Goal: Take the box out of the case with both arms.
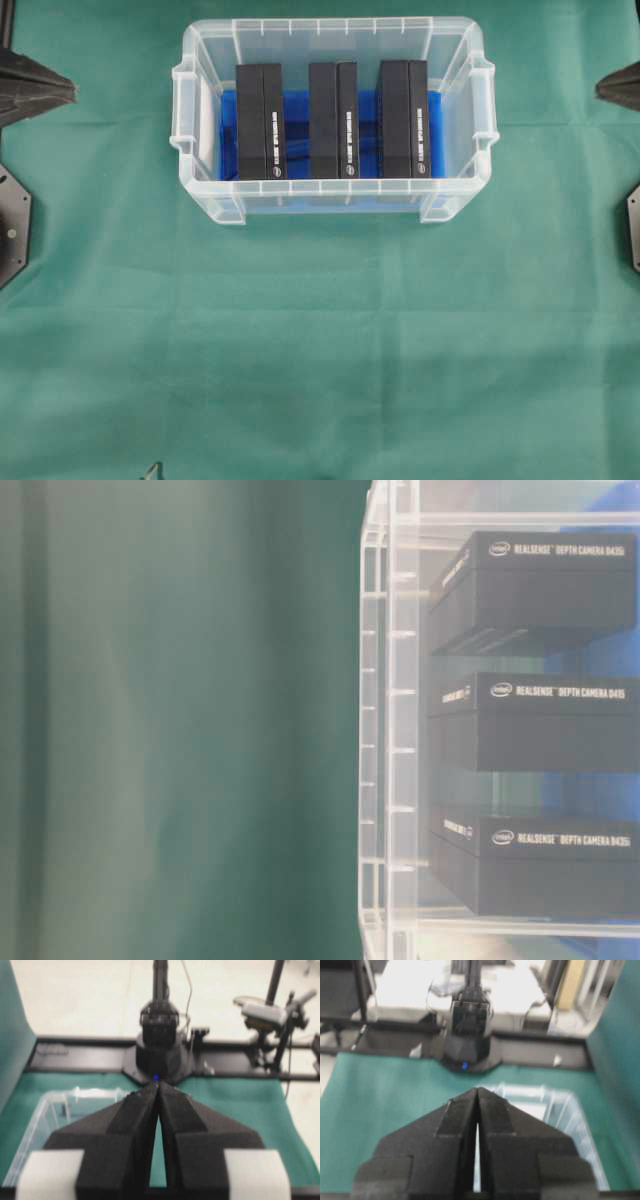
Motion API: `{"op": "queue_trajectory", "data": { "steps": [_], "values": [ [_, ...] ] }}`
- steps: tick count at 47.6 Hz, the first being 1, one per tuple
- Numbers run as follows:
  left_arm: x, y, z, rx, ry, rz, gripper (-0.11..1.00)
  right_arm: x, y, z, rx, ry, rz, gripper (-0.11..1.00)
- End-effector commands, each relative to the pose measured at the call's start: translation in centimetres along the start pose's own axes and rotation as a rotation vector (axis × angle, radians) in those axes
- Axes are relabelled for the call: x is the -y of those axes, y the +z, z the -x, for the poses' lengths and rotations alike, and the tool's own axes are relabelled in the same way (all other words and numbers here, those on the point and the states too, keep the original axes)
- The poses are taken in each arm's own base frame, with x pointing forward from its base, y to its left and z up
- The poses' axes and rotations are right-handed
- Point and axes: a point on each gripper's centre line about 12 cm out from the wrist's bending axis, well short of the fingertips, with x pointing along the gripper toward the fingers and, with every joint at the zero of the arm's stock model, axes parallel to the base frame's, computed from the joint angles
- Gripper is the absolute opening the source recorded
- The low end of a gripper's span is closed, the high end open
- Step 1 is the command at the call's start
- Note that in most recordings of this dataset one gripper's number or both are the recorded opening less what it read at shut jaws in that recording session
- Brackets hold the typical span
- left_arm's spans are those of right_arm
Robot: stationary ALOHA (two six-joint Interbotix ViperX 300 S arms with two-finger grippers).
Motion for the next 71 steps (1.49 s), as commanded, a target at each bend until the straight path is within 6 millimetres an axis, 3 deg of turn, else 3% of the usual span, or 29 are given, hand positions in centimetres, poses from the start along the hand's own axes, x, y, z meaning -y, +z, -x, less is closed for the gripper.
{"op": "queue_trajectory", "data": {
  "steps": [1, 11, 26, 33, 46, 56, 61, 71],
  "values": [
    [0.1, 0.6, -0.1, -0.031, -0.002, 0.000, 0.00, 0.1, 0.0, 0.0, -0.053, -0.010, -0.034, 0.00],
    [0.2, -0.2, 0.3, -0.236, 0.007, 0.069, 0.00, 0.4, -3.0, 0.2, -0.379, -0.068, -0.139, 0.00],
    [1.2, -4.8, 0.9, -0.835, 0.050, 0.157, 0.00, 0.8, -7.4, 1.3, -0.983, -0.176, -0.143, 0.00],
    [1.2, -6.3, 1.3, -1.058, 0.115, 0.206, 0.00, 0.9, -8.3, 1.7, -1.134, -0.201, -0.139, 0.00],
    [1.3, -6.8, 1.1, -1.177, 0.167, 0.236, 0.00, 1.1, -8.8, 1.2, -1.181, -0.244, -0.159, 0.00],
    [1.2, -6.8, 1.2, -1.165, 0.194, 0.280, 0.00, 1.1, -8.8, 1.0, -1.151, -0.347, -0.312, 0.00],
    [0.9, -6.7, 0.7, -1.142, 0.315, 0.433, 0.00, 1.3, -8.8, 1.0, -1.124, -0.446, -0.451, 0.00],
    [0.6, -6.9, 0.4, -1.041, 0.670, 0.936, 0.00, 1.5, -8.9, 0.7, -1.009, -0.722, -0.852, 0.00]
  ]
}}
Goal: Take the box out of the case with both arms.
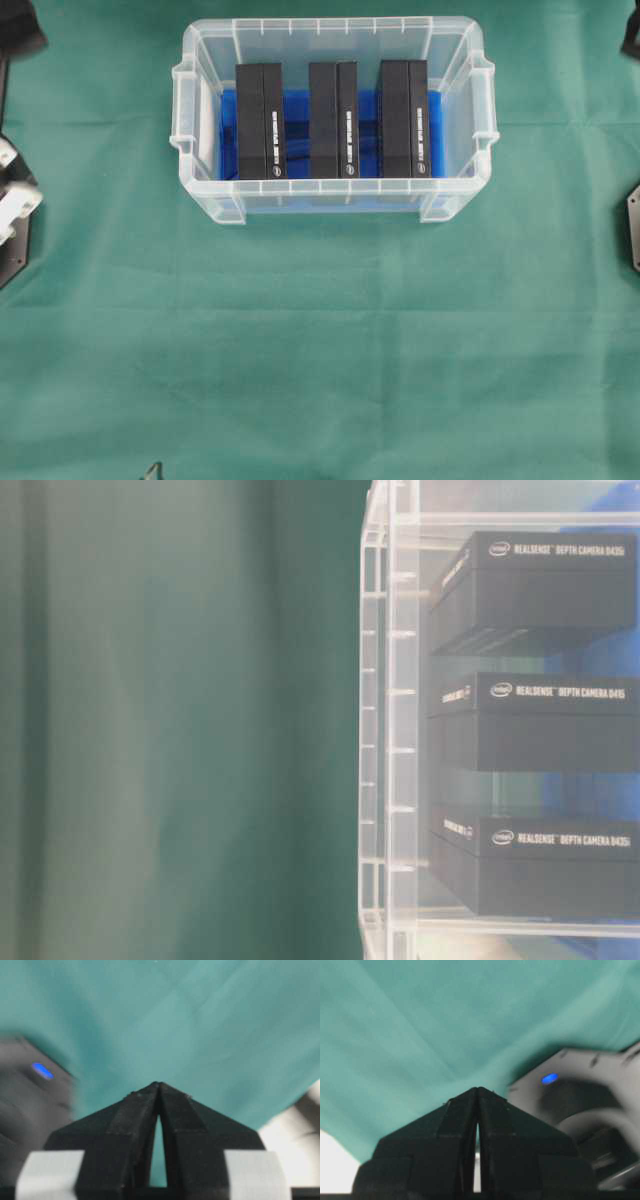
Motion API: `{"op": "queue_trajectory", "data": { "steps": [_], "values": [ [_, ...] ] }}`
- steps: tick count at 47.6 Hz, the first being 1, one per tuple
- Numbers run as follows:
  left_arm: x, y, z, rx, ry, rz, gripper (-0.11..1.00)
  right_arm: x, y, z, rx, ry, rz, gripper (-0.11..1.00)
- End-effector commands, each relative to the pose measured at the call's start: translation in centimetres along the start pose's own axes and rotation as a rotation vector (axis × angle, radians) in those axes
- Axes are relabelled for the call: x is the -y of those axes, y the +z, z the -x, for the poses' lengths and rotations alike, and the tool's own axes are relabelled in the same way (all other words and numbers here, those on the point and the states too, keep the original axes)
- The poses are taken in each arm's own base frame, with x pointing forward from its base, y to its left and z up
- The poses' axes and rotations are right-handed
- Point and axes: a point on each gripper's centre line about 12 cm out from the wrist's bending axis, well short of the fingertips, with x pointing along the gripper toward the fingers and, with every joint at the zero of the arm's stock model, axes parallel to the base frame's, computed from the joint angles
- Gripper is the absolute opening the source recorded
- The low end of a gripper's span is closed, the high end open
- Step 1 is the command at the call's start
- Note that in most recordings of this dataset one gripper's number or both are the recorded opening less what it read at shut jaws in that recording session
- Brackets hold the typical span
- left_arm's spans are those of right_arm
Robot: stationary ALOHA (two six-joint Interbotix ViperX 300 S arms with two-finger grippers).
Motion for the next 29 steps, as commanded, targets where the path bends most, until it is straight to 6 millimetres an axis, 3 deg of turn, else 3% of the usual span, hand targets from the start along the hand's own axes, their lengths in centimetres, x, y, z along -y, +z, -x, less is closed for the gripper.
{"op": "queue_trajectory", "data": {
  "steps": [1, 10, 21, 29],
  "values": [
    [0.0, 0.2, 0.8, 0.017, -0.022, 0.172, 0.00, -0.3, 0.4, 0.6, 0.025, 0.021, -0.137, 0.00],
    [0.0, 0.3, 0.7, 0.018, -0.017, 0.459, 0.00, -0.3, 0.5, 0.6, 0.028, 0.021, -0.349, 0.00],
    [0.1, 0.5, 0.4, 0.020, -0.006, 0.452, 0.00, -0.4, 0.9, 0.3, 0.044, -0.001, -0.355, 0.00],
    [-0.9, 2.0, 0.4, 0.051, 0.006, 0.434, 0.00, 0.1, 2.8, -0.2, 0.115, -0.061, -0.356, 0.00]
  ]
}}
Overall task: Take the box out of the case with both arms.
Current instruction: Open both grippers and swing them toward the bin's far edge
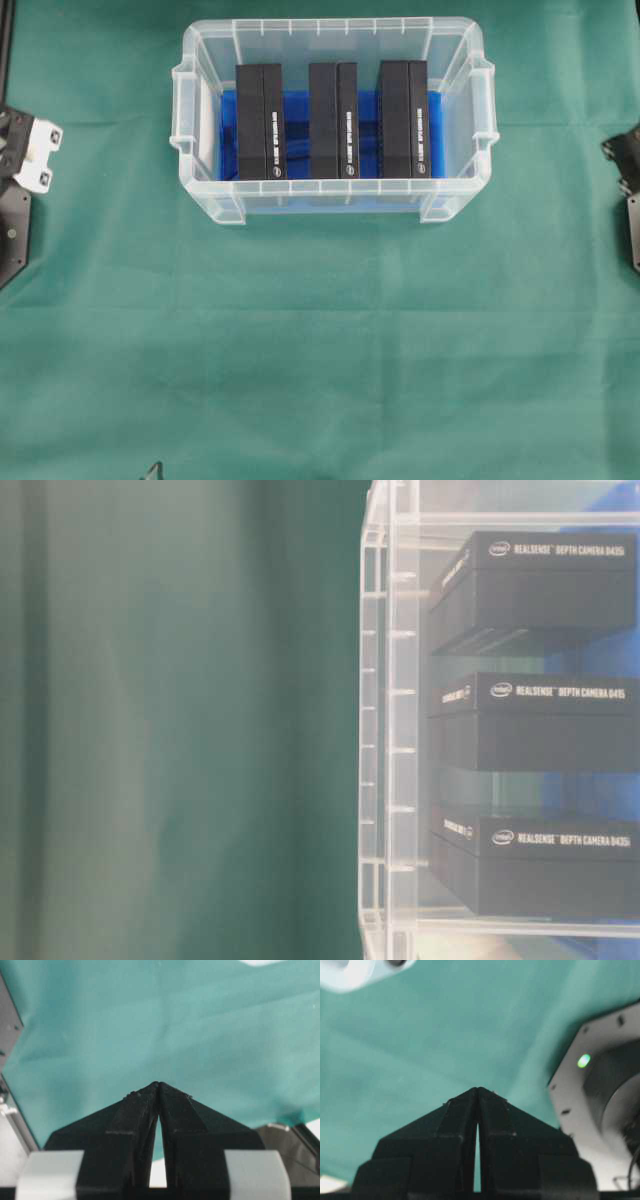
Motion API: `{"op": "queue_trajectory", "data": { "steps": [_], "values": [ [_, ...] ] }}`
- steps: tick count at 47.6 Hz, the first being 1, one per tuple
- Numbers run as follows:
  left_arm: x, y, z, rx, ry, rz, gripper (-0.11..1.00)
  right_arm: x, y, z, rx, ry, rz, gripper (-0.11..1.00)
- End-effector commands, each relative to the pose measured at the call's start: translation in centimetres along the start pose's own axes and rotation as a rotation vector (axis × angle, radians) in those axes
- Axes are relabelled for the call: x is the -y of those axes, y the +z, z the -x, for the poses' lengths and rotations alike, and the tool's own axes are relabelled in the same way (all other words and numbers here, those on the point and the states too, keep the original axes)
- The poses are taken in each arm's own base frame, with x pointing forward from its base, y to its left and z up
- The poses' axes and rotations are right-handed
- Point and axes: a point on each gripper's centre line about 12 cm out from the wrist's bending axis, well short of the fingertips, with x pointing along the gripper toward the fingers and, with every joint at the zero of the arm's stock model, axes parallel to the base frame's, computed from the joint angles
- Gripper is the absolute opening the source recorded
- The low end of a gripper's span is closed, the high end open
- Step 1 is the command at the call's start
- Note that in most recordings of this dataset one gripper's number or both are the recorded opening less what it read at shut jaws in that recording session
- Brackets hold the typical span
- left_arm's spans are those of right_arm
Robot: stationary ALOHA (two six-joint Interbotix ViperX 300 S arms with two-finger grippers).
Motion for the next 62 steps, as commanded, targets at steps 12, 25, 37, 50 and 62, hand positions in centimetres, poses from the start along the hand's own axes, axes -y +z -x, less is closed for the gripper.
{"op": "queue_trajectory", "data": {
  "steps": [12, 25, 37, 50, 62],
  "values": [
    [-1.2, 4.8, 0.3, 0.081, 0.010, 0.005, 0.00, 0.0, 5.7, -0.4, 0.117, 0.022, -0.015, 0.00],
    [-1.5, 6.2, 0.4, 0.112, -0.006, -0.006, 0.00, 0.4, 7.2, -0.9, 0.129, 0.010, -0.028, 0.00],
    [-1.4, 6.2, 0.7, 0.112, -0.025, -0.002, 0.00, 0.5, 6.9, -0.9, 0.111, 0.018, -0.029, 0.01],
    [-1.2, 6.3, 0.3, 0.117, -0.035, -0.013, 0.43, 0.6, 7.0, -1.2, 0.120, -0.002, -0.033, 0.60],
    [-1.1, 6.2, -0.8, 0.140, -0.057, -0.061, 0.91, 0.8, 6.8, -1.7, 0.093, -0.048, -0.038, 0.97]
  ]
}}
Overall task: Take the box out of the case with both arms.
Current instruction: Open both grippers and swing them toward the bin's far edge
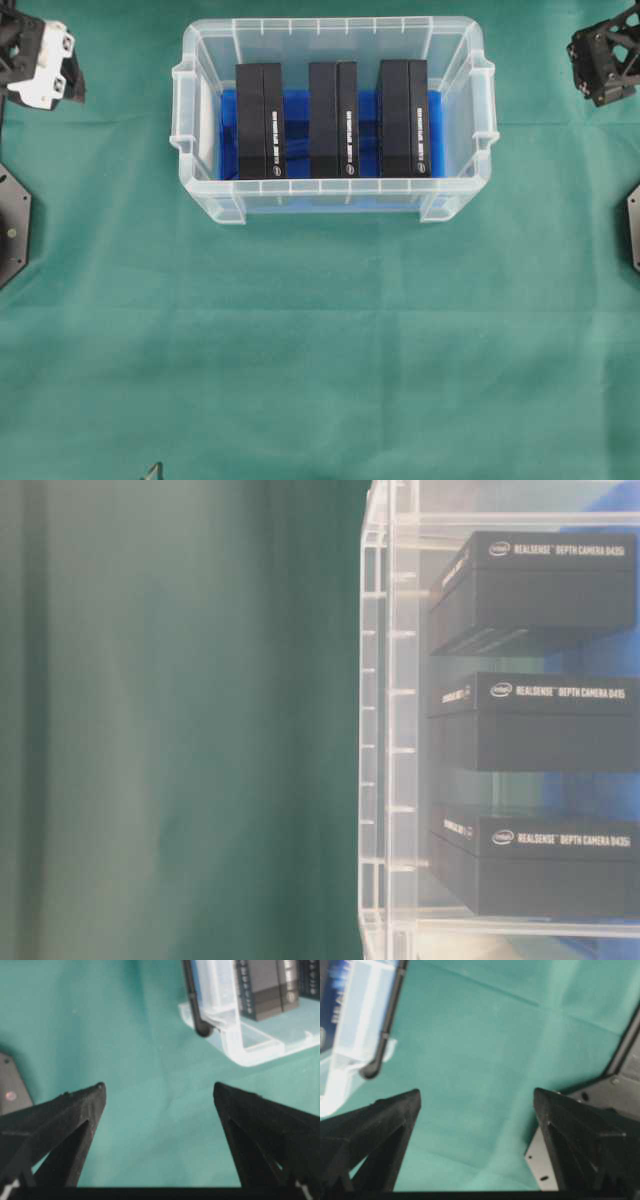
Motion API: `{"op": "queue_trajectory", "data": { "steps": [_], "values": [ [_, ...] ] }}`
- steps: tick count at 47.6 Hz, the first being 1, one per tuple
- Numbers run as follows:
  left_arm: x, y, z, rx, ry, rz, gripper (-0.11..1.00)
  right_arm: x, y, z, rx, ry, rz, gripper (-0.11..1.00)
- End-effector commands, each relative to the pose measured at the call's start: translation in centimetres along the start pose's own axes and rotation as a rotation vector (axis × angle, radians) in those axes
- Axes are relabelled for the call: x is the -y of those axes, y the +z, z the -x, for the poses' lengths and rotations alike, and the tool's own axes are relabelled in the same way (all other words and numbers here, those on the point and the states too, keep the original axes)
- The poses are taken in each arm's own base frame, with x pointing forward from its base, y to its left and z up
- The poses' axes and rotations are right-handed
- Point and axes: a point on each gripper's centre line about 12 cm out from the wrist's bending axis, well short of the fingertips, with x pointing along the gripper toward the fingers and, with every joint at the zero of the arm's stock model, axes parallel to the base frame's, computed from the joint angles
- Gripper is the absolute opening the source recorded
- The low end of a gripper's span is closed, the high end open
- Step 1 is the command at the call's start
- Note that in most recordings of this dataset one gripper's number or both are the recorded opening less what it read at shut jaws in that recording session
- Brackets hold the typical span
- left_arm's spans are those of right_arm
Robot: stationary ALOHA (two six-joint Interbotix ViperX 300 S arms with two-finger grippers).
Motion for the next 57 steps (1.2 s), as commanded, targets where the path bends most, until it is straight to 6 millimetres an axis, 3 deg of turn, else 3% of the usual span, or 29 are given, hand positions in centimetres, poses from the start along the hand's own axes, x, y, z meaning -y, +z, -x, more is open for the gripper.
{"op": "queue_trajectory", "data": {
  "steps": [1, 57],
  "values": [
    [0.13, 0.06, 0.23, 0.015, -0.020, -0.005, 0.91, 0.04, 0.09, 0.35, 0.006, 0.004, -0.005, 0.97],
    [-0.28, -0.17, 0.24, -0.019, 0.039, 0.076, 0.90, -0.14, -0.18, 0.59, -0.015, 0.019, -0.098, 0.97]
  ]
}}
